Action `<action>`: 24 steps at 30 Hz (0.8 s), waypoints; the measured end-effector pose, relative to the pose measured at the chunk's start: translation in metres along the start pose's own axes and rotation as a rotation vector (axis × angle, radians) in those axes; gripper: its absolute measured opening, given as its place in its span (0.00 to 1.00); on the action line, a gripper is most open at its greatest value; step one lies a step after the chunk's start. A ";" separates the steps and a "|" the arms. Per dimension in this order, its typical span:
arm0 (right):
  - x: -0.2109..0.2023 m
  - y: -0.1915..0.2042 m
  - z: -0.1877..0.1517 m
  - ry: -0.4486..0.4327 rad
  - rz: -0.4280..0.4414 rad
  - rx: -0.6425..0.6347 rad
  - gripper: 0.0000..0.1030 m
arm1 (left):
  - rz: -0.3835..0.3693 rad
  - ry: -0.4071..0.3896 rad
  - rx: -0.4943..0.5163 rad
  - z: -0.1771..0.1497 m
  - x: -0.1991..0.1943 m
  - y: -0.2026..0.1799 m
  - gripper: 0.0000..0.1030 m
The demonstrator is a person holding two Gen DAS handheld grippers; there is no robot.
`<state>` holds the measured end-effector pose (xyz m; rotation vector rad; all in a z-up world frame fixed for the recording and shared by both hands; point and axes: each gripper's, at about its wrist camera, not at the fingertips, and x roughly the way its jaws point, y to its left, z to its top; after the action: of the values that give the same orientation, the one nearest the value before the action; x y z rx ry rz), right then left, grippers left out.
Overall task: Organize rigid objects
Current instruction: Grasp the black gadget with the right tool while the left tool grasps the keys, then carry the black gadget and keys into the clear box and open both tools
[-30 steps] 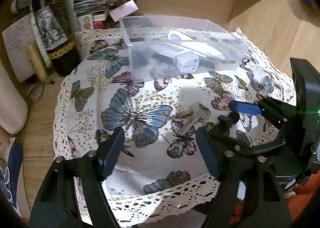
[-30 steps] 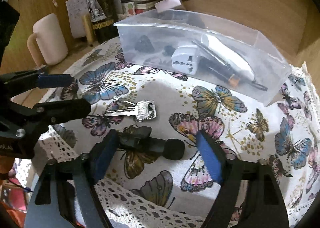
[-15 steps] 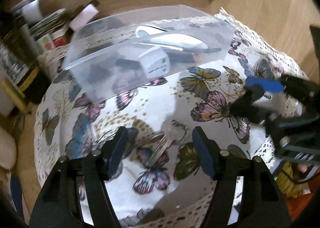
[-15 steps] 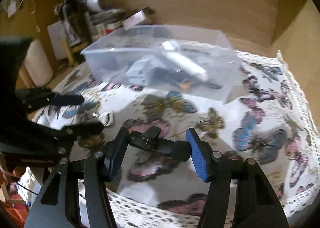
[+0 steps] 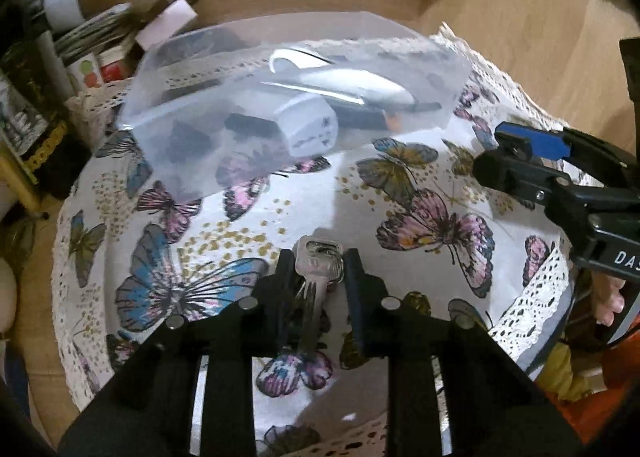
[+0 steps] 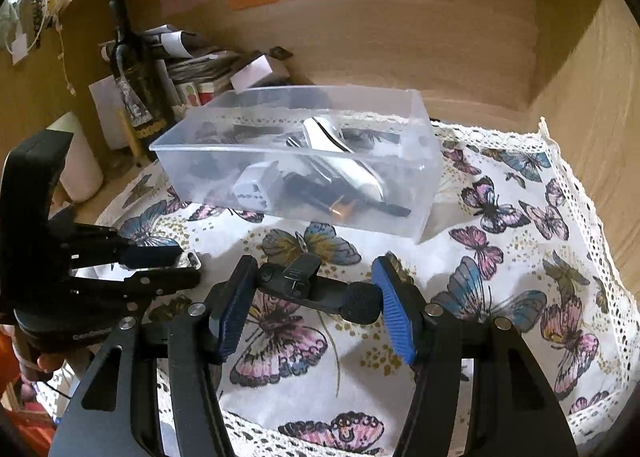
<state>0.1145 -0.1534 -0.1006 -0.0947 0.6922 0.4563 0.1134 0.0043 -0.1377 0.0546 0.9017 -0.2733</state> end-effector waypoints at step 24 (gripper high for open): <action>-0.006 -0.011 0.085 -0.171 -0.003 -0.036 0.54 | 0.010 -0.354 -0.131 0.081 -0.091 0.037 0.23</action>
<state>0.1655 -0.1454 -0.0315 -0.0892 0.5157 0.4680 0.1319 0.0462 -0.0188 -0.1074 0.5655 -0.2055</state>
